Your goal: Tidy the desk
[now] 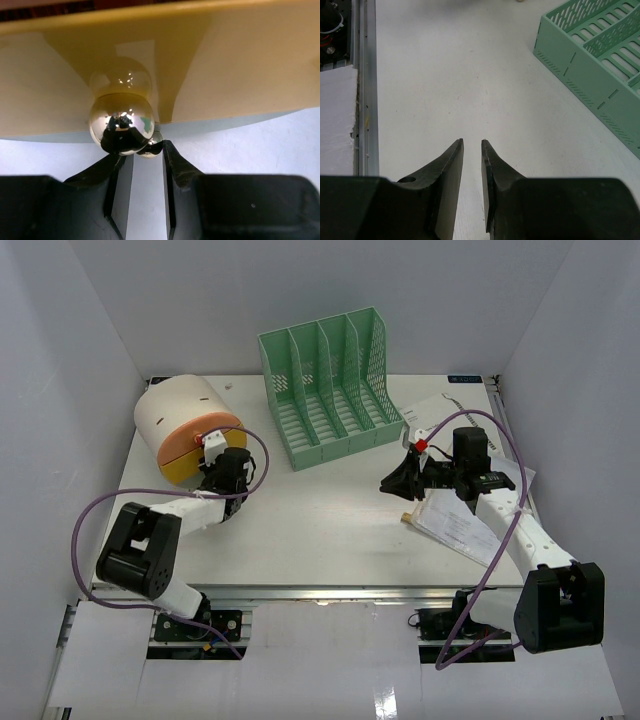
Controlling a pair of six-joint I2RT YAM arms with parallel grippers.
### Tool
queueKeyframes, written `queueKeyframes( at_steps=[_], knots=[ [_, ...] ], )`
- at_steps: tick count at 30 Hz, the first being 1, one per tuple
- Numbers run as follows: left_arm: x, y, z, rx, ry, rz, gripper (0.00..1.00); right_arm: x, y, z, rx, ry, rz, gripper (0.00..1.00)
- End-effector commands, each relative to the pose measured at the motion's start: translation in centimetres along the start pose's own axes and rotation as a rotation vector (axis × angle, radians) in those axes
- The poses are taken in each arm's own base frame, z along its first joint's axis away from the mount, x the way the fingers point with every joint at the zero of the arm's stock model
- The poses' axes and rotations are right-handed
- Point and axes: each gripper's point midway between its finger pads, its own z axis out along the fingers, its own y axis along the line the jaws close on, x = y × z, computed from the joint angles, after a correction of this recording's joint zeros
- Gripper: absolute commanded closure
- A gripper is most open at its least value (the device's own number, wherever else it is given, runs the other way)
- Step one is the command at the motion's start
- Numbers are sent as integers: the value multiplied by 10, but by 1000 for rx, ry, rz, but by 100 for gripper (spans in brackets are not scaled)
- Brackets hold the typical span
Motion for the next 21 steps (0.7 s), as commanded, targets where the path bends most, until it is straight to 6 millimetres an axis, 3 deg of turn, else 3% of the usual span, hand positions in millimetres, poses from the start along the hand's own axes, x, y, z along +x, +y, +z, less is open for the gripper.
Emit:
queueKeyframes(
  at_steps=[1, 5, 10, 18, 21],
  knots=[
    [-11, -29, -43, 171, -24, -155, 90, -5, 0, -1, -12, -21, -10, 73],
    [7, -34, -61, 218, 9, -174, 91, -4, 0, -1, -10, -21, -9, 73],
    [29, -31, -63, 210, 54, -164, 86, -5, 0, -3, -7, -25, -7, 73],
    [41, -24, -54, 182, 44, -86, 33, -7, -1, -6, -3, -35, -9, 72],
    [42, -28, -53, 195, 38, -76, 24, -7, -1, -6, -4, -36, -10, 72]
  ],
)
